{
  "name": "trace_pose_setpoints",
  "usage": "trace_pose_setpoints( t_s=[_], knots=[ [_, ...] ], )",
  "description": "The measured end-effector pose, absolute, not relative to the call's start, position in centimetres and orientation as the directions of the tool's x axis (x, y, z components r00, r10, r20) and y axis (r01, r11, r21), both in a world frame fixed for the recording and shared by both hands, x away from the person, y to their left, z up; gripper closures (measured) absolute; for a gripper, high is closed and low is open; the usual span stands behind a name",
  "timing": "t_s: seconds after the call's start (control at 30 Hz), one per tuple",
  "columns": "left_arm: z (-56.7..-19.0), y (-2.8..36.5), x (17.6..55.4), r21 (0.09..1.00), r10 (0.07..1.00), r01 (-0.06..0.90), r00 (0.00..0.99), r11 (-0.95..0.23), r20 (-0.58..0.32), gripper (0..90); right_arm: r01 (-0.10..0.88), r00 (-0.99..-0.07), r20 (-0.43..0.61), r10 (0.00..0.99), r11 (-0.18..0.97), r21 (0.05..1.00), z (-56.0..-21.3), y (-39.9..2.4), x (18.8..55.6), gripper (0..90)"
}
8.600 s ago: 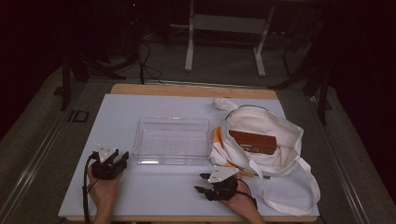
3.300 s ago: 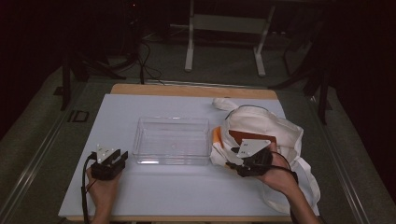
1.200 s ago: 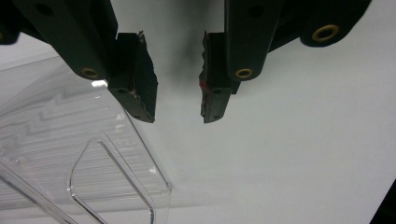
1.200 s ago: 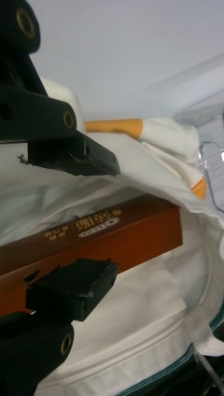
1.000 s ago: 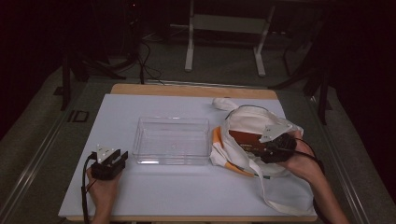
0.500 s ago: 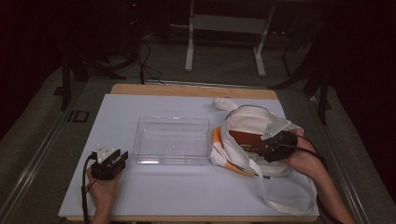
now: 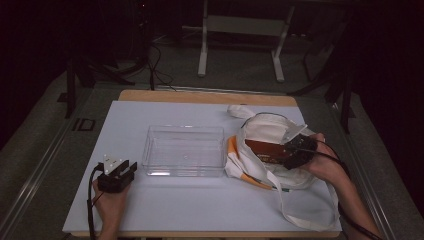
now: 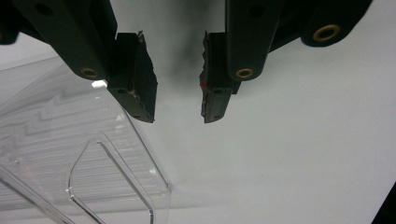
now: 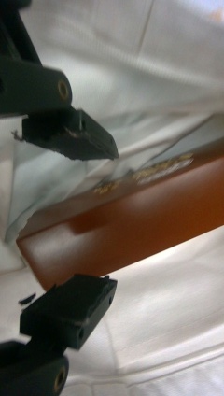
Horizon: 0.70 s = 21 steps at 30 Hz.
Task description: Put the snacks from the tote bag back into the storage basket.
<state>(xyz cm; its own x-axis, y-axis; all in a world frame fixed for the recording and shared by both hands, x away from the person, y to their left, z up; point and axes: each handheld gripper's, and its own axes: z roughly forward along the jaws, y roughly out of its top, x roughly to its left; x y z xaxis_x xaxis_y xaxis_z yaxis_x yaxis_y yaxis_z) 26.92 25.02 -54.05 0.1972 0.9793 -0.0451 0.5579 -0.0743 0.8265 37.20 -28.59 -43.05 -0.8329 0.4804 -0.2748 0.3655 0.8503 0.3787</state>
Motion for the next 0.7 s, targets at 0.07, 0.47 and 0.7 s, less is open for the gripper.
trace_pose_setpoints(
  t_s=[0.07,0.47,0.7],
  knots=[
    [-54.1,25.0,26.9,0.826,0.980,0.559,0.196,-0.073,-0.045,65.3,0.379,-0.836,-0.263,0.481,0.854,0.357,-43.4,-28.7,37.9,28.2],
    [-54.1,25.0,27.0,0.826,0.979,0.559,0.197,-0.072,-0.048,65.1,0.452,-0.837,-0.191,0.513,0.844,0.288,-44.6,-29.8,40.8,27.4],
    [-54.1,25.0,27.0,0.825,0.979,0.560,0.197,-0.072,-0.049,65.0,0.442,-0.854,-0.160,0.494,0.853,0.277,-45.4,-29.7,41.6,26.5]
  ],
)
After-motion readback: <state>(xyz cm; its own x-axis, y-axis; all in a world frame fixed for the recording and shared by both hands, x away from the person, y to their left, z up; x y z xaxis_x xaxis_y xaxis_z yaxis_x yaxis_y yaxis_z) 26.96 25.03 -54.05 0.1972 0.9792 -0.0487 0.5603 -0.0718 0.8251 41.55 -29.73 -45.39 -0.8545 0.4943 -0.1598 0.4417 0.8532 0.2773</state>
